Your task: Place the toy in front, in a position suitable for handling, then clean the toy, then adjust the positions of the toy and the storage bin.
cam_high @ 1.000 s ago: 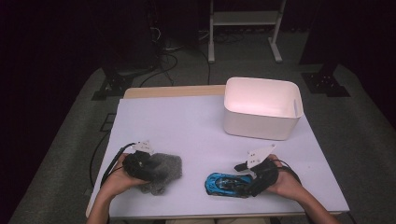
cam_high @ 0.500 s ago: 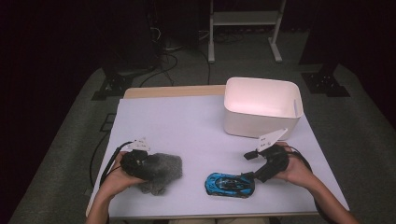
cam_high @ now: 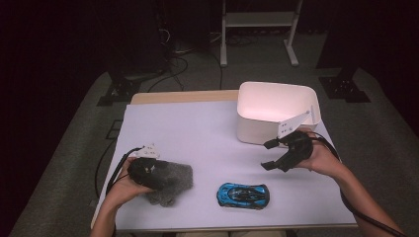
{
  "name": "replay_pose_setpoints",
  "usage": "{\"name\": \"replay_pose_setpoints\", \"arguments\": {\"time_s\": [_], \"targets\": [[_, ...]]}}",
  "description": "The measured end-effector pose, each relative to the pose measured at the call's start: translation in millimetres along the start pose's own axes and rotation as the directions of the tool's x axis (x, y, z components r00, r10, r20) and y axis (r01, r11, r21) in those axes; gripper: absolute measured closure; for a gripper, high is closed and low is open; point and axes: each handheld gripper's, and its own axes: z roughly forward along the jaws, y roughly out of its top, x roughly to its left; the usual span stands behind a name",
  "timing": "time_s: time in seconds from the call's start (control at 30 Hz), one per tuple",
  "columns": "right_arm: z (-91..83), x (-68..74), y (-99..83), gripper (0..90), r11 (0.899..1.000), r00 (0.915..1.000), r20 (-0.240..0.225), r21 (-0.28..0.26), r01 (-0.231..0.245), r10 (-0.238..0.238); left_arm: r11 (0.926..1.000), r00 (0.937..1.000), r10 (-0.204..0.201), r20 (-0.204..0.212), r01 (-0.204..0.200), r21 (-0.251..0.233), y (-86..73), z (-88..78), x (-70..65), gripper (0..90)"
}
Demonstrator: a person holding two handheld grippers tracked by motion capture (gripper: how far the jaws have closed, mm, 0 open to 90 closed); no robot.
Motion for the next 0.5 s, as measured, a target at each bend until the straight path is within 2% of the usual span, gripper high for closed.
{"name": "replay_pose_setpoints", "arguments": {"time_s": [0.3,0.5], "targets": [[-0.2,-0.4,14.6,20.5,1.000,0.9997,-0.007,-0.006,0.023,-0.023,0.9999,0.9999,0.013,0.003,-0.013,-0.010,2.4,-3.1,-2.3,18.7],[-6.6,-4.0,22.2,20.6,0.999,0.9994,-0.004,-0.011,0.035,-0.035,0.9996,0.9998,0.020,0.003,-0.020,-0.019,6.0,-3.0,-2.3,18.1]]}}
